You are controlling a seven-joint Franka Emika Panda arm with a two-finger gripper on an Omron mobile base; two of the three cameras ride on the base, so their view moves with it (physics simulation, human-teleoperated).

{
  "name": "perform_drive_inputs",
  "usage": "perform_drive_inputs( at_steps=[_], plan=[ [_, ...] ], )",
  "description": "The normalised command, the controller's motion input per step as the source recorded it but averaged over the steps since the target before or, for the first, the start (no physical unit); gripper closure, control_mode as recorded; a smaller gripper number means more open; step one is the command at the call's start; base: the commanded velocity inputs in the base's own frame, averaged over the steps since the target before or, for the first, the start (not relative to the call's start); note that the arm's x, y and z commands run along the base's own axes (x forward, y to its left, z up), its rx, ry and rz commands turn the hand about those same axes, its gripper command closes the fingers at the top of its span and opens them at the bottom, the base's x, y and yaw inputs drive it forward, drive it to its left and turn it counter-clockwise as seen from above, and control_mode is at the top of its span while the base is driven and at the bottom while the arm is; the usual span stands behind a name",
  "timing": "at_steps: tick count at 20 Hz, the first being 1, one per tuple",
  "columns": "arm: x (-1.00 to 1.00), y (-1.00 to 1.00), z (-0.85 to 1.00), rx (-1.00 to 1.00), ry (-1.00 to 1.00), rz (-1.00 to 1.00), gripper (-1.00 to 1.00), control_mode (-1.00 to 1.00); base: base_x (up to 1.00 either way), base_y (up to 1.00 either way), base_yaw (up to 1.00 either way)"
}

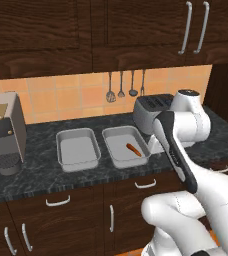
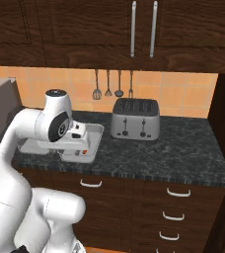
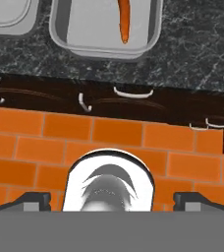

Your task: Place one carrot and one steak in each tupperware on the nearby counter, to pack two identical lunches.

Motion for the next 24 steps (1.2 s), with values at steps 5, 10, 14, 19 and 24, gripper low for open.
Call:
perform_drive_inputs(
  at_steps=[5, 10, 14, 19, 24],
  plan=[
    [-0.67, 0.02, 0.02, 0.00, -0.13, 0.00, -1.00, -1.00, 0.00, 0.00, 0.00],
    [-0.18, 0.00, 0.00, 0.00, -0.01, 0.00, -1.00, -1.00, 0.00, 0.00, 0.00],
    [0.00, 0.00, 0.00, 0.00, 0.00, 0.00, -1.00, 1.00, -0.21, -0.13, -0.05],
    [0.00, 0.00, 0.00, 0.00, 0.00, 0.00, -1.00, 1.00, -0.79, -0.97, -0.33],
    [0.00, 0.00, 0.00, 0.00, 0.00, 0.00, -1.00, 1.00, -0.16, -1.00, -0.42]
  ],
)
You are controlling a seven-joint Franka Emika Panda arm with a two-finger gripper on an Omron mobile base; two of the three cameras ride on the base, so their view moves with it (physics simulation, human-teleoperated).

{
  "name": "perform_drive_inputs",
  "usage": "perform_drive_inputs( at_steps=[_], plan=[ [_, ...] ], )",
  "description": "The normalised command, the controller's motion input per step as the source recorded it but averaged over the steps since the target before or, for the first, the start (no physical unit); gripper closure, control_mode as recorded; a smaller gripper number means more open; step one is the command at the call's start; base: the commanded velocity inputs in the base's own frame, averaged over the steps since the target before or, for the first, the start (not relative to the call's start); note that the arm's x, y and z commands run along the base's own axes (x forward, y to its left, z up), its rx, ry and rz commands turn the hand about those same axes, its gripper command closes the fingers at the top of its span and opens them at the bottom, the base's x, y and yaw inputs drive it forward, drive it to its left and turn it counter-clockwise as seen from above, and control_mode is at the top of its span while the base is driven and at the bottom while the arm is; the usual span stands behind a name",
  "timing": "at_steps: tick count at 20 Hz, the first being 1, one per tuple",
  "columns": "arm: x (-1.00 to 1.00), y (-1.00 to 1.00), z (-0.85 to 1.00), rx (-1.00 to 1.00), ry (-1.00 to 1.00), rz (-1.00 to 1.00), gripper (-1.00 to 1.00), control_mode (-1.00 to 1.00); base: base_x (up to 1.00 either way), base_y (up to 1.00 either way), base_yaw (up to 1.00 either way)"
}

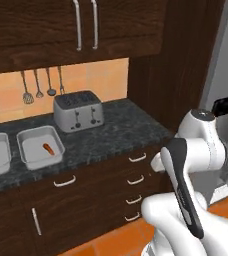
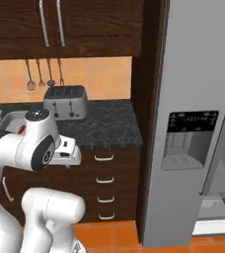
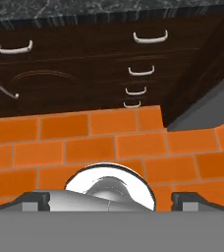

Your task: Place one carrot and one steak in each tupperware on the nearby counter, to pack two identical lunches.

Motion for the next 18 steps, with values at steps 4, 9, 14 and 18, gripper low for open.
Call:
perform_drive_inputs(
  at_steps=[4, 9, 14, 18],
  plan=[
    [0.00, 0.00, 0.00, 0.00, 0.00, 0.00, -1.00, 1.00, 0.46, -1.00, -0.26],
    [0.00, 0.00, 0.00, 0.00, 0.00, 0.00, -1.00, 1.00, 0.30, -1.00, 0.09],
    [0.00, 0.00, 0.00, 0.00, 0.00, 0.00, -1.00, 1.00, 0.26, -1.00, 0.04],
    [0.00, 0.00, 0.00, 0.00, 0.00, 0.00, -1.00, 1.00, 0.39, -0.93, 0.03]
  ],
)
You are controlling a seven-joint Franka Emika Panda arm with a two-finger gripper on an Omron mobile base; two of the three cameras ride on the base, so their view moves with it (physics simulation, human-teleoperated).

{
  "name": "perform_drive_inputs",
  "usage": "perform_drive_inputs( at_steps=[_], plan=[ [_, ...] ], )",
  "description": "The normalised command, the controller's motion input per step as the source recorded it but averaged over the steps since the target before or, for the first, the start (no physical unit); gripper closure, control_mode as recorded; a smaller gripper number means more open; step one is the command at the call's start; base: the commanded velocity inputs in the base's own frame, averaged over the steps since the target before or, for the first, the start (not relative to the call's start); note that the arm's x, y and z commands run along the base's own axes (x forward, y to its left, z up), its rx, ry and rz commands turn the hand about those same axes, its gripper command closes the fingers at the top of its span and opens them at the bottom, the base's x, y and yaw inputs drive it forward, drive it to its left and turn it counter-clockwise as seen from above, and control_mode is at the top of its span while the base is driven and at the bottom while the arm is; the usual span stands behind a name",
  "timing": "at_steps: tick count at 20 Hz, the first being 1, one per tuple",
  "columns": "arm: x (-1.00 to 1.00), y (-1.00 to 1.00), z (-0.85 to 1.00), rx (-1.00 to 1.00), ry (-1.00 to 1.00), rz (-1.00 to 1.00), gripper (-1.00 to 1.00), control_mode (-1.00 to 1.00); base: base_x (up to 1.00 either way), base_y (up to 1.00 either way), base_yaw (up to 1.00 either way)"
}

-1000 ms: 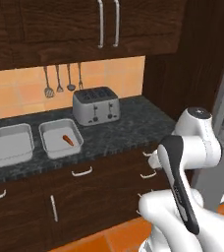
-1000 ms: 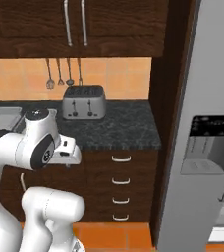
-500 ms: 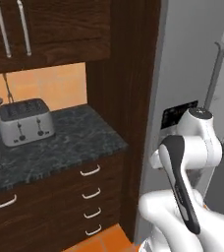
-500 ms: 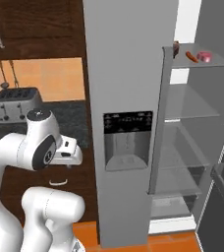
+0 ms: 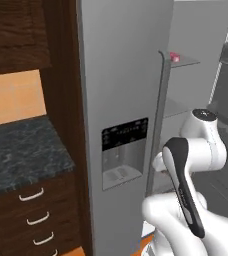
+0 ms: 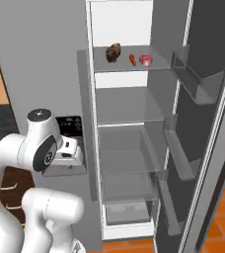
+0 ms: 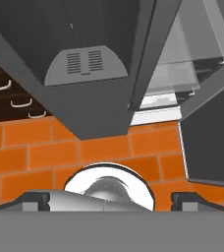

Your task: Place one carrot and one steak in each tupperware on the nearby counter, to pack two identical lunches.

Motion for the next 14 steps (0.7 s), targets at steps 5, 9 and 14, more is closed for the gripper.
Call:
perform_drive_inputs(
  at_steps=[5, 9, 14],
  plan=[
    [0.00, 0.00, 0.00, 0.00, 0.00, 0.00, -1.00, 1.00, 0.40, -0.53, 0.08],
    [0.00, 0.00, 0.00, 0.00, 0.00, 0.00, -1.00, 1.00, 0.37, -0.02, 0.15],
    [0.00, 0.00, 0.00, 0.00, 0.00, 0.00, -1.00, 1.00, 0.77, -0.12, 0.12]
  ],
)
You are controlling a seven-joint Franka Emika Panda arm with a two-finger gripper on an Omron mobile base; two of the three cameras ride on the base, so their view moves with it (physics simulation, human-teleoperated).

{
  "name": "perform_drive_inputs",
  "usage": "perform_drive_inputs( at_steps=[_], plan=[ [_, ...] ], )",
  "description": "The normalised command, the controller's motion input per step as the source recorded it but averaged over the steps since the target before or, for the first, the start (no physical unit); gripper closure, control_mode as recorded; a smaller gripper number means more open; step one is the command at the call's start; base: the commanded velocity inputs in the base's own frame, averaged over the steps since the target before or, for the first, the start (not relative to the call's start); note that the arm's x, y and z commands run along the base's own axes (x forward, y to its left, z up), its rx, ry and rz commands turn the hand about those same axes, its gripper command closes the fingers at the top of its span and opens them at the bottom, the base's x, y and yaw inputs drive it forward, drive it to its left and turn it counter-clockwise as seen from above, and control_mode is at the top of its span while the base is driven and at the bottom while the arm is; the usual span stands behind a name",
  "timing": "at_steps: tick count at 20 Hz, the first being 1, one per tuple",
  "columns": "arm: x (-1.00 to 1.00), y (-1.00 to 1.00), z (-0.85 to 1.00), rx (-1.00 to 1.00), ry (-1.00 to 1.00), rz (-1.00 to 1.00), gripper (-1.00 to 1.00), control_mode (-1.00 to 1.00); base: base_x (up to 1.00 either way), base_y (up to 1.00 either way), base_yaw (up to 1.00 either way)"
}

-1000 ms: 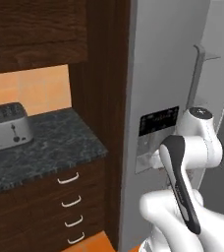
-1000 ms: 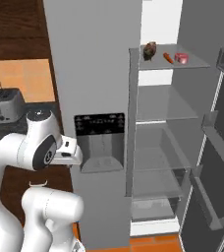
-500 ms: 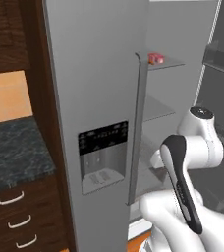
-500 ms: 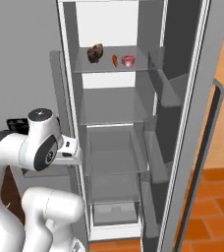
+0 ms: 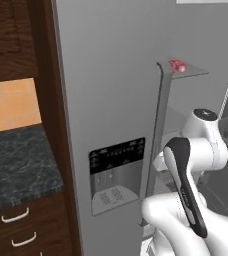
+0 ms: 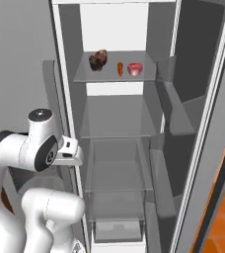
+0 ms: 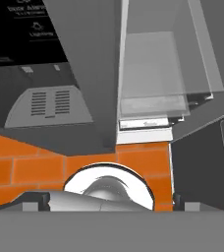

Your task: Place one carrot and one steak in each tupperware on the nearby counter, to pack two identical lunches.

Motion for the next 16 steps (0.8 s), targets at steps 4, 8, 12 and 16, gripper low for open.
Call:
perform_drive_inputs(
  at_steps=[4, 8, 12, 16],
  plan=[
    [0.00, 0.00, 0.00, 0.00, 0.00, 0.00, -1.00, 1.00, 0.05, -0.35, 0.08],
    [0.00, 0.00, 0.00, 0.00, 0.00, 0.00, -1.00, 1.00, -0.02, -0.56, 0.00],
    [0.00, 0.00, 0.00, 0.00, 0.00, 0.00, -1.00, 1.00, 0.00, -0.43, -0.05],
    [0.00, 0.00, 0.00, 0.00, 0.00, 0.00, -1.00, 1.00, 0.00, -0.35, -0.12]
  ],
)
